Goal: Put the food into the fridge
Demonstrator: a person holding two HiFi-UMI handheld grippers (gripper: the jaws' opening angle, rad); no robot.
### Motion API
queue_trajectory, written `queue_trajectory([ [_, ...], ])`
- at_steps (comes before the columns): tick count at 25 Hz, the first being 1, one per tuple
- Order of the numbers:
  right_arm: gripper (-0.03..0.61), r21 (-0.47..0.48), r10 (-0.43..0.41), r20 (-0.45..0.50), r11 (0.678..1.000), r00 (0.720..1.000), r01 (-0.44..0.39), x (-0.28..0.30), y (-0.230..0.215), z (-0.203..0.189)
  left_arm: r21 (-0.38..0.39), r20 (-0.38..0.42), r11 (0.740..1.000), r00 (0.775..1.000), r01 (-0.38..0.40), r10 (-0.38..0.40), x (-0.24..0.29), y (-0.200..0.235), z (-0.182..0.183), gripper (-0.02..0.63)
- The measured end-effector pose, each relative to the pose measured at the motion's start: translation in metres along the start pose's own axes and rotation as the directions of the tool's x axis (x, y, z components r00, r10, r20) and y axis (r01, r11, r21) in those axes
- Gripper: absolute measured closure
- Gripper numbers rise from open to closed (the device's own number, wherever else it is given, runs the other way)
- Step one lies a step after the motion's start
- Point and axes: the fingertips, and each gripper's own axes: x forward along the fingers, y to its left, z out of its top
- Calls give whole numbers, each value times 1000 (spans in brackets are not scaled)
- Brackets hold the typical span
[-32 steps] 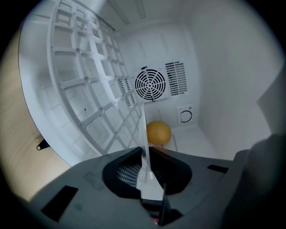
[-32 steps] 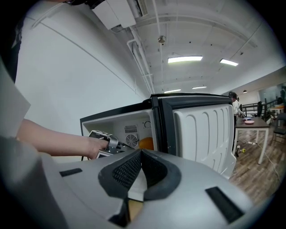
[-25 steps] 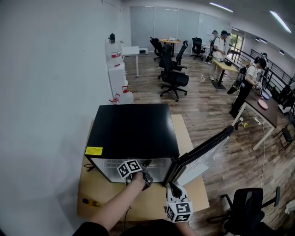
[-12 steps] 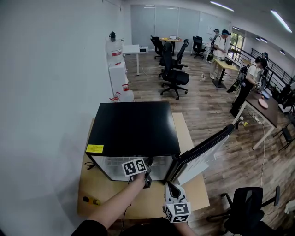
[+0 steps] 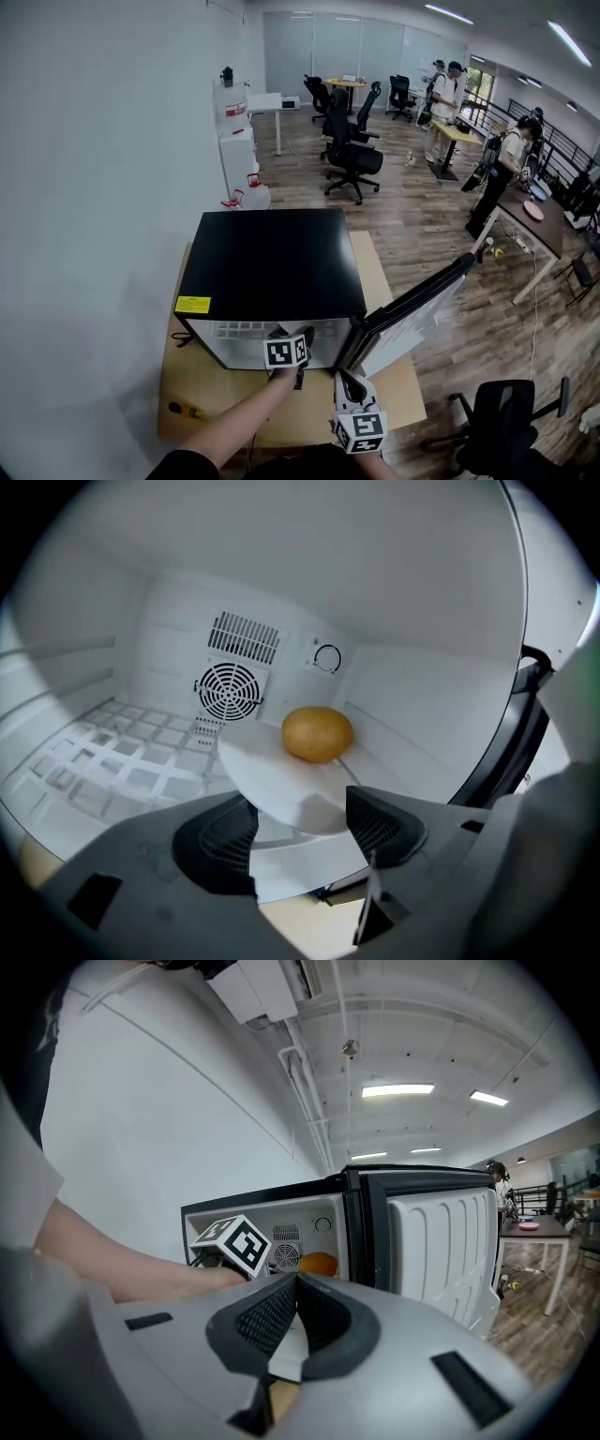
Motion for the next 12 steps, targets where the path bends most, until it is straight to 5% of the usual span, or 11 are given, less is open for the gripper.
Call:
queue_trajectory([
  [12,518,8,-4,-9,1000,1000,4,-4,4,-4,6,-14,1000,1000,7,-7,6,-7,-2,320],
])
